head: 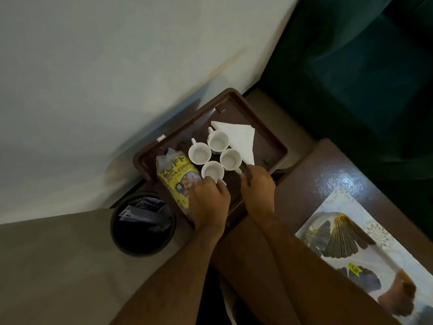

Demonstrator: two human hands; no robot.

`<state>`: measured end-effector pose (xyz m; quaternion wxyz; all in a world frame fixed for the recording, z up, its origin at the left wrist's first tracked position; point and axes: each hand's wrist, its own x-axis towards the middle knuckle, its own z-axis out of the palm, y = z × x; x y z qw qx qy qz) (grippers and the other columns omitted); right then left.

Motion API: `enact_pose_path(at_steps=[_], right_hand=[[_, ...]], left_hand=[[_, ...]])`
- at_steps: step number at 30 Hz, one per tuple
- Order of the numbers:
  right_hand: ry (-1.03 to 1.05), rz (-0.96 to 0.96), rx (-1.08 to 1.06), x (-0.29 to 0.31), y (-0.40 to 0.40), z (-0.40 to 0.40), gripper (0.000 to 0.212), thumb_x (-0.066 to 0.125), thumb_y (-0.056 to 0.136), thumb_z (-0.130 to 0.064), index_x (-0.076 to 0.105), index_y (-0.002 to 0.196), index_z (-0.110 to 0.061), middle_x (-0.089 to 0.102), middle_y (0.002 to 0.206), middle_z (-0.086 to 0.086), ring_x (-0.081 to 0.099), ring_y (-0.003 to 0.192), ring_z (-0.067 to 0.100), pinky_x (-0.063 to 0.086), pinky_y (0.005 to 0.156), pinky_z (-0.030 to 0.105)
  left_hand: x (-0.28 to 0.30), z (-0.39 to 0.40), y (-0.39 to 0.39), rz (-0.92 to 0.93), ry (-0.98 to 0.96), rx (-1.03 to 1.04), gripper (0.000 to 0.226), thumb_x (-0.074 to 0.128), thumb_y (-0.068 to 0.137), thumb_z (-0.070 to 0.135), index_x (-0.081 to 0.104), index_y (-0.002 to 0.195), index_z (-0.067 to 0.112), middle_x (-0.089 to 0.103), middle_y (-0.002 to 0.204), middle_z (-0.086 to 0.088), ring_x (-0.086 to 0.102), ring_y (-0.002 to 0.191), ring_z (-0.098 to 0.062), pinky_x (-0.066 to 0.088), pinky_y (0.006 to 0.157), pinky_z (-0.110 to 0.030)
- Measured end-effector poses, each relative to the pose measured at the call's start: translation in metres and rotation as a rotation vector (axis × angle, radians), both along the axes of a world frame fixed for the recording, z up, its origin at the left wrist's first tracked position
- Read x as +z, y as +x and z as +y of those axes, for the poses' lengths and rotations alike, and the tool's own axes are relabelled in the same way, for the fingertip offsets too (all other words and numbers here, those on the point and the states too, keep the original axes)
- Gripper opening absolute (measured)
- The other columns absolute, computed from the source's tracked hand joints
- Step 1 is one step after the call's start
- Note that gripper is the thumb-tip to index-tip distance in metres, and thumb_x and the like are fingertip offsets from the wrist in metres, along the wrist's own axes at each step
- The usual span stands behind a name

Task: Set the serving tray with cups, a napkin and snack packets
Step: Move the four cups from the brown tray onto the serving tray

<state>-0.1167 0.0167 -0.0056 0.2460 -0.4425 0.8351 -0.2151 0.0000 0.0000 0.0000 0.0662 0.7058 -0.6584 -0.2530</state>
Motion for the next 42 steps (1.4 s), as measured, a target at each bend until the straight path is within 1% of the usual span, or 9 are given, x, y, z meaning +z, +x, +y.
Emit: enact_pose_path(at_steps=[4, 12, 17, 20, 25, 32, 36, 39, 42], right_hand=[[-0.002, -0.075, 0.027, -0.013, -0.005, -0.009, 0.013, 0.069, 0.098, -0.015, 0.075, 0.109, -0.011, 0.075, 0.110, 0.006, 0.069, 0.094, 0.020, 0.061, 0.087, 0.040], [-0.019, -0.132, -0.044, -0.035, -0.002, -0.016, 0.012, 0.072, 0.096, -0.020, 0.080, 0.091, -0.014, 0.077, 0.084, -0.002, 0.067, 0.074, 0.011, 0.055, 0.072, 0.028], [-0.053, -0.181, -0.053, -0.035, -0.007, -0.016, 0.013, 0.072, 0.096, -0.017, 0.082, 0.088, -0.015, 0.077, 0.080, -0.005, 0.065, 0.070, 0.005, 0.044, 0.068, 0.016], [-0.087, -0.207, -0.072, -0.035, -0.010, -0.014, 0.013, 0.073, 0.095, -0.016, 0.083, 0.086, -0.014, 0.076, 0.076, -0.005, 0.063, 0.066, 0.005, 0.042, 0.065, 0.016], [-0.173, -0.205, -0.116, -0.034, -0.013, -0.009, 0.015, 0.074, 0.094, -0.016, 0.081, 0.082, -0.011, 0.073, 0.071, -0.003, 0.062, 0.062, 0.008, 0.042, 0.059, 0.014], [-0.281, -0.193, -0.190, -0.024, -0.031, 0.006, 0.012, 0.075, 0.094, -0.017, 0.082, 0.086, -0.012, 0.074, 0.073, -0.003, 0.062, 0.063, 0.007, 0.042, 0.062, 0.010], [-0.330, -0.156, -0.255, -0.015, -0.055, 0.027, 0.013, 0.075, 0.093, -0.015, 0.080, 0.084, -0.009, 0.073, 0.071, 0.001, 0.062, 0.063, 0.013, 0.048, 0.060, 0.024], [-0.347, -0.122, -0.311, -0.008, -0.079, 0.049, 0.011, 0.074, 0.094, -0.015, 0.082, 0.087, -0.011, 0.073, 0.073, 0.000, 0.064, 0.065, 0.014, 0.052, 0.063, 0.031], [-0.371, -0.060, -0.389, -0.001, -0.104, 0.079, 0.010, 0.075, 0.093, -0.015, 0.082, 0.087, -0.012, 0.074, 0.072, 0.000, 0.063, 0.064, 0.012, 0.050, 0.061, 0.028]], left_hand=[[-0.006, 0.001, -0.017, 0.058, 0.118, 0.123, 0.041, 0.056, 0.102, 0.038, 0.070, 0.078, 0.007, 0.069, 0.070, -0.011, 0.066, 0.062, -0.027, 0.036, 0.048, -0.030], [-0.025, -0.004, -0.027, 0.082, 0.102, 0.324, 0.047, 0.061, 0.101, 0.043, 0.075, 0.081, 0.003, 0.074, 0.076, -0.014, 0.068, 0.069, -0.028, 0.029, 0.050, -0.029], [-0.032, 0.001, -0.041, 0.213, 0.099, 0.497, 0.035, 0.060, 0.102, 0.020, 0.076, 0.082, -0.006, 0.075, 0.080, -0.024, 0.067, 0.073, -0.036, 0.030, 0.060, -0.032], [-0.031, 0.006, -0.049, 0.276, 0.032, 0.582, 0.032, 0.063, 0.099, 0.010, 0.072, 0.072, -0.006, 0.070, 0.071, -0.026, 0.054, 0.060, -0.029, 0.022, 0.053, -0.031], [-0.032, 0.017, -0.055, 0.293, -0.126, 0.485, 0.036, 0.070, 0.093, 0.004, 0.066, 0.058, 0.002, 0.062, 0.053, -0.017, 0.036, 0.048, -0.016, 0.015, 0.049, -0.016], [-0.029, 0.027, -0.069, 0.348, -0.219, 0.369, 0.045, 0.068, 0.098, 0.011, 0.057, 0.055, 0.008, 0.055, 0.048, -0.009, 0.039, 0.043, -0.016, 0.019, 0.047, -0.023], [-0.018, 0.034, -0.091, 0.348, -0.235, 0.277, 0.050, 0.066, 0.099, 0.014, 0.047, 0.053, 0.012, 0.042, 0.044, 0.001, 0.025, 0.038, -0.010, 0.013, 0.046, -0.016], [-0.009, 0.048, -0.113, 0.387, -0.245, 0.183, 0.051, 0.066, 0.100, 0.012, 0.044, 0.054, 0.013, 0.034, 0.045, 0.009, 0.024, 0.037, -0.005, 0.023, 0.041, -0.014], [-0.005, 0.071, -0.138, 0.427, -0.207, 0.126, 0.044, 0.066, 0.101, 0.012, 0.058, 0.058, 0.008, 0.037, 0.049, 0.015, 0.034, 0.036, -0.001, 0.035, 0.048, -0.006]])
